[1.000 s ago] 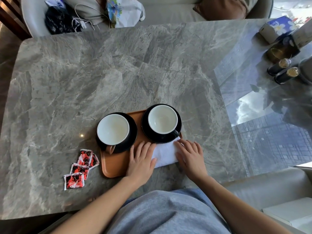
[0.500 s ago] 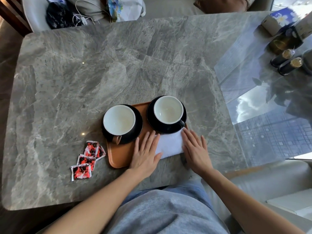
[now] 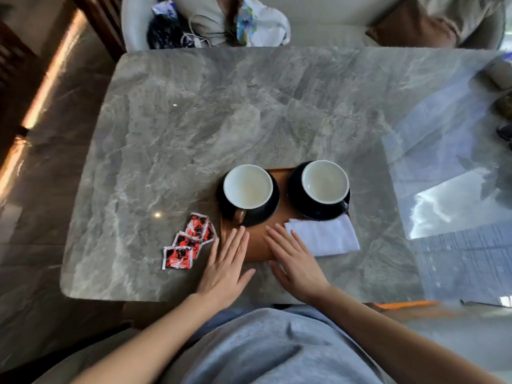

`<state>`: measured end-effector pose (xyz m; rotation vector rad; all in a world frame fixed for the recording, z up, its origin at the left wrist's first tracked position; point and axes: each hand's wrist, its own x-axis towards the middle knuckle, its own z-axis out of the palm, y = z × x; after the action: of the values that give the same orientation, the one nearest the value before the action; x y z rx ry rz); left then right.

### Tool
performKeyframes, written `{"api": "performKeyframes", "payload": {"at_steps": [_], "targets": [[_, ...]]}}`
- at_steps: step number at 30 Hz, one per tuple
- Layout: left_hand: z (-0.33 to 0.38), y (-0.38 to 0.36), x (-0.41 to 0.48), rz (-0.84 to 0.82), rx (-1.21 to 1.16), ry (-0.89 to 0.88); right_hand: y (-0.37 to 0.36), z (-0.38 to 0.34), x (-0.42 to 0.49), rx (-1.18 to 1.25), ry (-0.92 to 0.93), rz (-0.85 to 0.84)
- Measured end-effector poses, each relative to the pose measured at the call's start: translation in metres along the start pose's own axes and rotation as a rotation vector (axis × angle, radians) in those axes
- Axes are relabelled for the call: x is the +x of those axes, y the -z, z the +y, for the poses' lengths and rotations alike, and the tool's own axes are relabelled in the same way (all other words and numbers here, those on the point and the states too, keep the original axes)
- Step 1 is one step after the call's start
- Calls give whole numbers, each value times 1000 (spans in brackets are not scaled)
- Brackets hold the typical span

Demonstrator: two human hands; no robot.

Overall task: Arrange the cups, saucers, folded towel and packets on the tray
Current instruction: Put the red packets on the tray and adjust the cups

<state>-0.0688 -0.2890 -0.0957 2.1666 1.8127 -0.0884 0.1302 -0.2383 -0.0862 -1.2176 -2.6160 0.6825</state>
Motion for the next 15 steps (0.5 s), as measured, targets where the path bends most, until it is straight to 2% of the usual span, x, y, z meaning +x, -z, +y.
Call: {"api": "performKeyframes", "payload": {"at_steps": [5, 9, 12, 15], "targets": [[-32, 3, -28, 112, -98, 253, -18, -34, 39, 109, 151, -135], [-56, 0, -40, 227, -226, 571, -36, -60, 74, 82, 230, -217], [-68, -5, -47, 270, -271, 761, -44, -76, 101, -28, 201, -219], [-73, -10, -52, 319, -293, 841, -48, -89, 126, -130, 174, -175]]}}
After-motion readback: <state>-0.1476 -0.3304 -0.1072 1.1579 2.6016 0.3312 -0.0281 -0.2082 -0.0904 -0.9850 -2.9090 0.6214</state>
